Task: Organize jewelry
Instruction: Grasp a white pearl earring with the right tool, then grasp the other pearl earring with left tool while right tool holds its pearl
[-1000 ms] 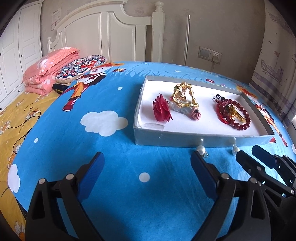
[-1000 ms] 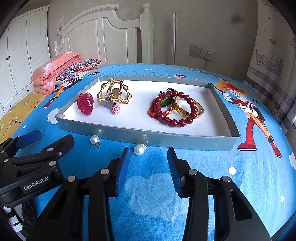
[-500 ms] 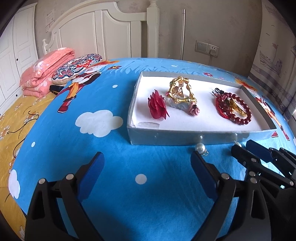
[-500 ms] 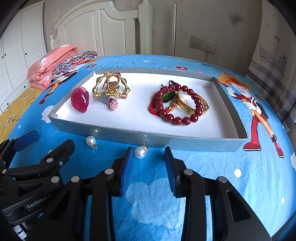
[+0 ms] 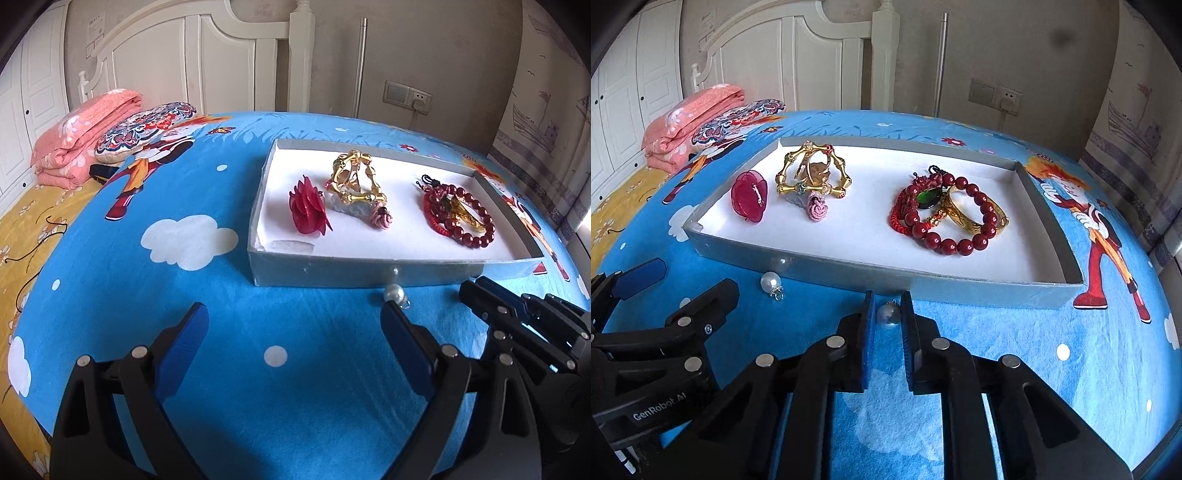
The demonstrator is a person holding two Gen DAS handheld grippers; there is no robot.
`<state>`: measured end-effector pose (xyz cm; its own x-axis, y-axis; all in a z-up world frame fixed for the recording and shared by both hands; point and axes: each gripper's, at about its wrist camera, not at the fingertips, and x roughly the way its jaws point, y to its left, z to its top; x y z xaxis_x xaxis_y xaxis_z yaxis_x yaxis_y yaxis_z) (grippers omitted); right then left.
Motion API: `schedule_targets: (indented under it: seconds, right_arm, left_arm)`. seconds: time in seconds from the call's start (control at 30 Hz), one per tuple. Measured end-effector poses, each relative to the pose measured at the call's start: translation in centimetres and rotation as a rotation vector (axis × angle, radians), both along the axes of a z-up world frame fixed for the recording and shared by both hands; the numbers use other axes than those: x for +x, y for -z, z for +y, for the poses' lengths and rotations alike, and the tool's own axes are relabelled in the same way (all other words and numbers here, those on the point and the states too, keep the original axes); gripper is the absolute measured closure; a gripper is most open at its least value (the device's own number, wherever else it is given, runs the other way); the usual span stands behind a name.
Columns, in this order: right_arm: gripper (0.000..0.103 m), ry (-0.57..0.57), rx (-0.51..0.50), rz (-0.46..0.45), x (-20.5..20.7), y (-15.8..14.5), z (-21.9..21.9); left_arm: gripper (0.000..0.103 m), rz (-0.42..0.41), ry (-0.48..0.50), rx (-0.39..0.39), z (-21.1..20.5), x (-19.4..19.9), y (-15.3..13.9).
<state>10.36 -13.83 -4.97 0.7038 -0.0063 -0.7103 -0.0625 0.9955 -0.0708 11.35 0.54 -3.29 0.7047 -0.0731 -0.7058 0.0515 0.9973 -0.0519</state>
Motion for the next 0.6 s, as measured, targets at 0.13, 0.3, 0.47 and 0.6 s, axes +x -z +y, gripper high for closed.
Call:
schedule_targets:
  seconds: [0.13,0.3,0.47,0.6]
  right_arm:
    - [0.090,-0.005,0.026,0.003,-0.1,0.0,-0.4]
    - [0.090,0.009,0.050,-0.025,-1.0,-0.4,-1.1]
    - [0.090,0.047,0.068,-0.052,-2.5,-0.6,-3.3]
    - [0.090,0.074,0.083,-0.053,-3.5,-0.5,-5.3]
  left_arm:
    - [0.012,0.002,-0.002,-0.014,0.2,0.0,0.1]
    - [0.012,0.016,0.000,0.007,-0.1,0.0,0.1]
    - [0.012,0.015,0.008,0.049,-1.2,-0.4,0.0]
    - [0.012,0.029,0.007,0.029,-2.1,-0.4,0.1]
